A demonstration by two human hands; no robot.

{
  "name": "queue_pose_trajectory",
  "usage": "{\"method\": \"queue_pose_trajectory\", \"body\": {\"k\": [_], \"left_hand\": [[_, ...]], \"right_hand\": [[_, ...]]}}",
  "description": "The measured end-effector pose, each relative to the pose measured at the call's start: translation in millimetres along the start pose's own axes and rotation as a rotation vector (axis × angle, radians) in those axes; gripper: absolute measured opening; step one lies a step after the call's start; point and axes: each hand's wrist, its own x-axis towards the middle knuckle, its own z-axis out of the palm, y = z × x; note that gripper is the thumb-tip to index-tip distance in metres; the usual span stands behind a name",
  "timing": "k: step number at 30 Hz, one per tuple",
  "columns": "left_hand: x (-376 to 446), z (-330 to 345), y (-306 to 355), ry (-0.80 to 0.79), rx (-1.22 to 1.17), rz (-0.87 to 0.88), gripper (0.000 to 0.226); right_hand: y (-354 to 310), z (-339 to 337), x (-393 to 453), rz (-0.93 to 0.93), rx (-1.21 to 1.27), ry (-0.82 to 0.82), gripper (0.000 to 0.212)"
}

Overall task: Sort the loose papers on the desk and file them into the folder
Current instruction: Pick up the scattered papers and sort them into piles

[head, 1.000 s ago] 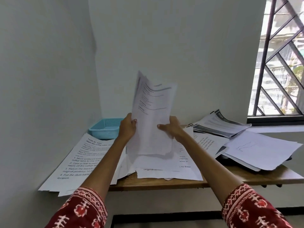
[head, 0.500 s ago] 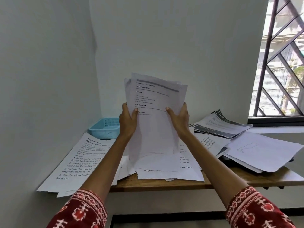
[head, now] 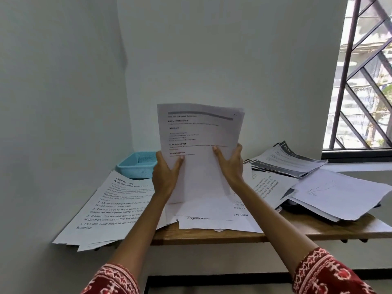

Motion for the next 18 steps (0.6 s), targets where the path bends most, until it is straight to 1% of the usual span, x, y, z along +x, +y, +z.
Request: {"method": "queue_pose_trajectory", "body": {"k": [4,6,8,10,12,14,16,18], "left_hand": [[7,0,11,0.035,-0.075,0.050,0.044],[12,-3,21,0.058,-0.117,0.070,0.044],[8,-3,18,0.057,-0.147,0.069,0.045],[-5,1,3,0.029,-0.125,0.042,0.048],[-22,6,-13,-0.025,-0.073,-0.001,0.052],[-30,6,-21,-0.057,-0.045,-0.050,0.046],[-24,3,-21,-0.043,0.011,-0.083,0.038],[-10,-5,-16,-0.028,0.075,-0.172,0.037]], "right_hand": [[-12,2,8,-0.062,0.043,-0.016,0.055],[-23,-1,14,-0.111,0.063,-0.001,0.051],[-25,-3,13,-0.131,0.069,0.010,0.050],[-14,-2,4,-0.104,0.044,-0.002,0.047],[6,0,-6,-0.064,-0.038,-0.036,0.042],[19,1,-10,-0.066,-0.130,-0.062,0.030],[12,0,-3,-0.077,-0.172,-0.069,0.020],[-2,-2,5,-0.068,-0.171,-0.087,0.020]]}}
